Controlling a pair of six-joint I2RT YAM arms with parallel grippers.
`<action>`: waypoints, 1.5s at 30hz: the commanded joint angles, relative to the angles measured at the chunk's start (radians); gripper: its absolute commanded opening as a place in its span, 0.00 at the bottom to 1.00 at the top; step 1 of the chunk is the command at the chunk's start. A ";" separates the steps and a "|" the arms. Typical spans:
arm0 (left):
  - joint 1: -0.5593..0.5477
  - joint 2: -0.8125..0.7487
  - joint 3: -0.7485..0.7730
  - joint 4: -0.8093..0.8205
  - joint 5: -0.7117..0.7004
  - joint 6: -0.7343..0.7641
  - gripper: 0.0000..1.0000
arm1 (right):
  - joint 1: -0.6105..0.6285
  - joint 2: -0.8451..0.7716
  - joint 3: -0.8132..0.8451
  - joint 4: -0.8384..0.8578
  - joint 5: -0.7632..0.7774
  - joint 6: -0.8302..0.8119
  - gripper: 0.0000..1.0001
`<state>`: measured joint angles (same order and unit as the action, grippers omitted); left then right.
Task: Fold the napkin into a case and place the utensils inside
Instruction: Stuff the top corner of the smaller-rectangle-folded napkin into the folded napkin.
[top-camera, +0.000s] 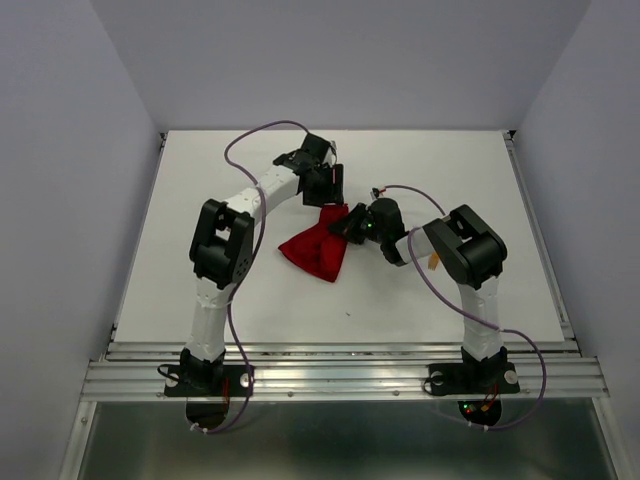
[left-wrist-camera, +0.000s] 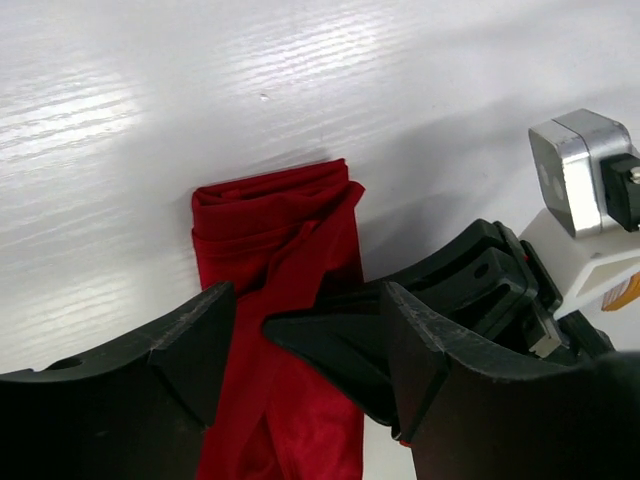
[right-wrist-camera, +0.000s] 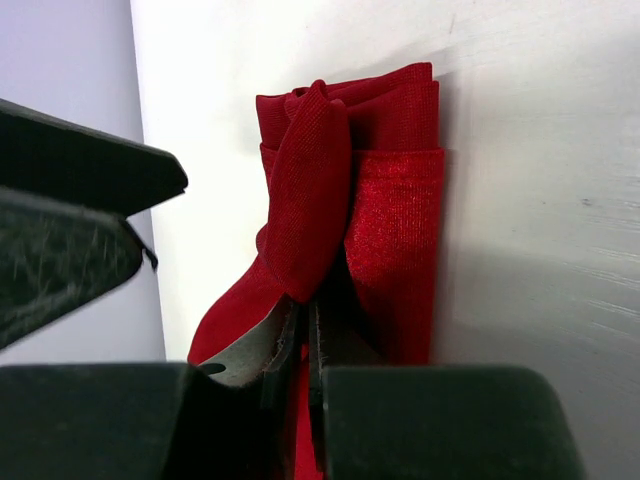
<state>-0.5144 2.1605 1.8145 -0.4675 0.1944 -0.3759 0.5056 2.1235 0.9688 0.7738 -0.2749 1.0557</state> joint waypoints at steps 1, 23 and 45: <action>-0.032 -0.035 0.044 0.009 0.020 0.058 0.70 | 0.008 0.015 -0.024 0.050 -0.004 -0.002 0.01; -0.050 0.124 0.143 -0.011 0.034 0.101 0.52 | 0.008 -0.013 -0.050 0.058 -0.026 -0.017 0.20; -0.032 0.096 0.075 0.035 0.080 0.092 0.51 | -0.133 -0.395 -0.211 -0.117 0.083 -0.209 0.45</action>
<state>-0.5480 2.3051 1.9041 -0.4397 0.2653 -0.2893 0.4206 1.7226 0.7406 0.7341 -0.2195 0.8803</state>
